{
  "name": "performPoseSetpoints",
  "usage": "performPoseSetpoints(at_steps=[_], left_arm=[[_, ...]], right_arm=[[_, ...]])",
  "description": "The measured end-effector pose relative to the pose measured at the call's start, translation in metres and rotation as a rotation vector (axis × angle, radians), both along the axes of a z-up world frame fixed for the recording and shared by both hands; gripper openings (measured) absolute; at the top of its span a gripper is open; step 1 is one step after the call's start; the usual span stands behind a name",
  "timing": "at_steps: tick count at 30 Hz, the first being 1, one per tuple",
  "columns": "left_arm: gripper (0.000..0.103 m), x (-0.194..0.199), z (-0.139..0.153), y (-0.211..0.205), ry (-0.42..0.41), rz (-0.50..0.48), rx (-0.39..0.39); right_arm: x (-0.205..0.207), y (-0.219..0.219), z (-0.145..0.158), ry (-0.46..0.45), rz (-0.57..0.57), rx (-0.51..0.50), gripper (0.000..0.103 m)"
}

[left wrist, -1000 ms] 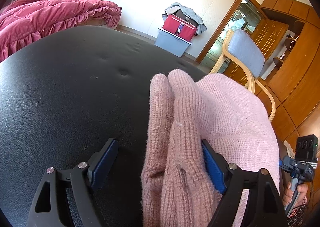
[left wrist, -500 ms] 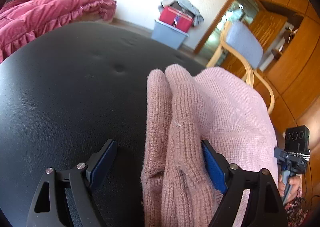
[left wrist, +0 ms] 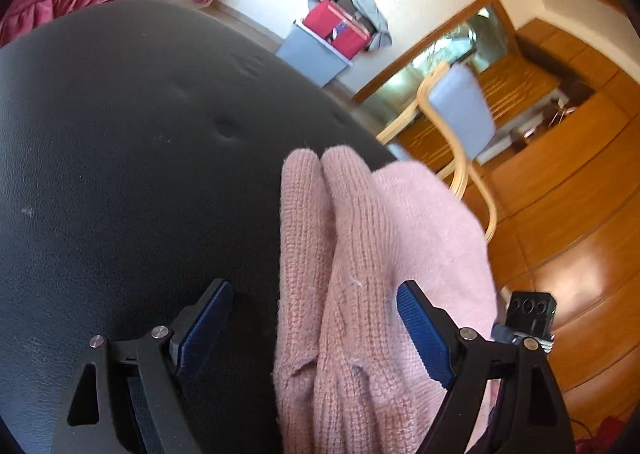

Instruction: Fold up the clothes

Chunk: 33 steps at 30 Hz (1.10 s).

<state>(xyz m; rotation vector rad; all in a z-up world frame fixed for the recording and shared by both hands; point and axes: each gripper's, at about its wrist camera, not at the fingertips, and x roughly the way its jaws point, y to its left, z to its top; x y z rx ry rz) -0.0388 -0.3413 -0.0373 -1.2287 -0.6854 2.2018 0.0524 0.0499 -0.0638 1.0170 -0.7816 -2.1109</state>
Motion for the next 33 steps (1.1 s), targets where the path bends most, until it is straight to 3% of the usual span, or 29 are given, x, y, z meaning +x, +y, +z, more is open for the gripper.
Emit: performPoseSetpoints(at_steps=[4,7,11,18,22,33], left_arm=[[0.086,-0.004,0.005,0.012,0.024,-0.102,-0.1],[0.086,-0.013,0.008,0.015,-0.001,-0.171,-0.131],[0.09,-0.017,0.008,0.019,-0.022,-0.202,-0.09],[0.09,-0.018,0.001,0.025,-0.019,-0.228,0.067],[0.09,-0.016,0.004,0.031,-0.017,-0.269,0.057],[0.089,-0.008,0.002,0.051,0.058,-0.24,-0.01]], right_arm=[[0.01,0.006,-0.003,0.001,0.0,-0.006,0.072],[0.011,0.006,-0.003,0.001,-0.001,-0.01,0.072],[0.013,0.007,-0.004,0.002,0.0,-0.017,0.072],[0.013,0.005,-0.002,0.002,-0.002,-0.027,0.072],[0.012,0.005,-0.001,0.003,-0.001,-0.04,0.072],[0.006,0.0,0.001,-0.004,0.006,-0.041,0.072]])
